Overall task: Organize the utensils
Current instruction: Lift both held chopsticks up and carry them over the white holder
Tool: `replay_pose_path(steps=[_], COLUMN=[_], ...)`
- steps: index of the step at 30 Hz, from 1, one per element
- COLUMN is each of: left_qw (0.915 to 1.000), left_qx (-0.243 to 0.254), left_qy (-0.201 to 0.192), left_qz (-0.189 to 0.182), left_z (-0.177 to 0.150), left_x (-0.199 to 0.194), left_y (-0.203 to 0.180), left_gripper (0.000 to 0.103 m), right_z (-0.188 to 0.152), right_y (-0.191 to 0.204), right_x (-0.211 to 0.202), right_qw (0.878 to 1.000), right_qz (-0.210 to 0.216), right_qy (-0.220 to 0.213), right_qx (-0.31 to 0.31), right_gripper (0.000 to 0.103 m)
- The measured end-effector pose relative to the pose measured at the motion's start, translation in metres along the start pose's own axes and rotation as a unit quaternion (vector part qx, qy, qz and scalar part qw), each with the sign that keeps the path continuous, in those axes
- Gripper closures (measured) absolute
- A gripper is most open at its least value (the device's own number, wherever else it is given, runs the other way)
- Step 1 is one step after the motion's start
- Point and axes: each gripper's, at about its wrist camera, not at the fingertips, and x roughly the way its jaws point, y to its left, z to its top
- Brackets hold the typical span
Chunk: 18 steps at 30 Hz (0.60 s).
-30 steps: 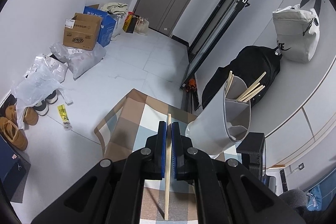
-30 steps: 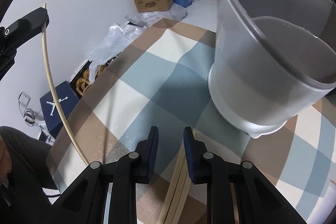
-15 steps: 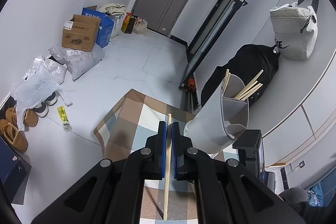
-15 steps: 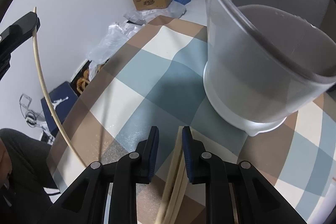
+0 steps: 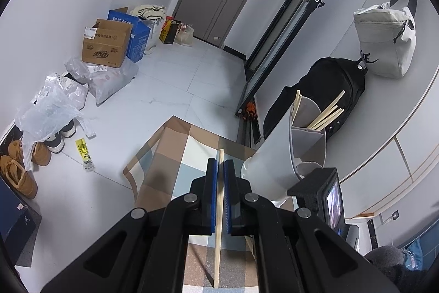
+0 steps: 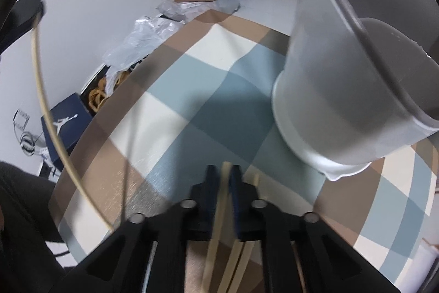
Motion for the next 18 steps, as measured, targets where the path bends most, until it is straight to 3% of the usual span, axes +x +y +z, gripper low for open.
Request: replay_pose_path(steps=[6,11,18], left_qw=[1.0,0.9998,0.9983], left_qx=[0.007,0.02,0.052], left_qy=[-0.004,-0.007,-0.02], left_qz=[-0.001,0.001,-0.017], left_z=[0.001,-0.001,-0.003], left_x=[-0.003,-0.004,-0.018], left_y=[-0.003,-0.011,-0.03], left_gripper=[0.103,0.103,0.102], right_z=[-0.007,-0.015,-0.032], right_y=[0.001,0.0,-0.008], right_x=[-0.012,-0.069,-0.144], right_qw=[0.999,0.992,0.969], right_qz=[-0.003,0.001,0.012], right_qy=[-0.032,-0.126,-0.243], right_qx=[0.002,0.005,0.032], right_gripper=[0.097,0.097,0.097])
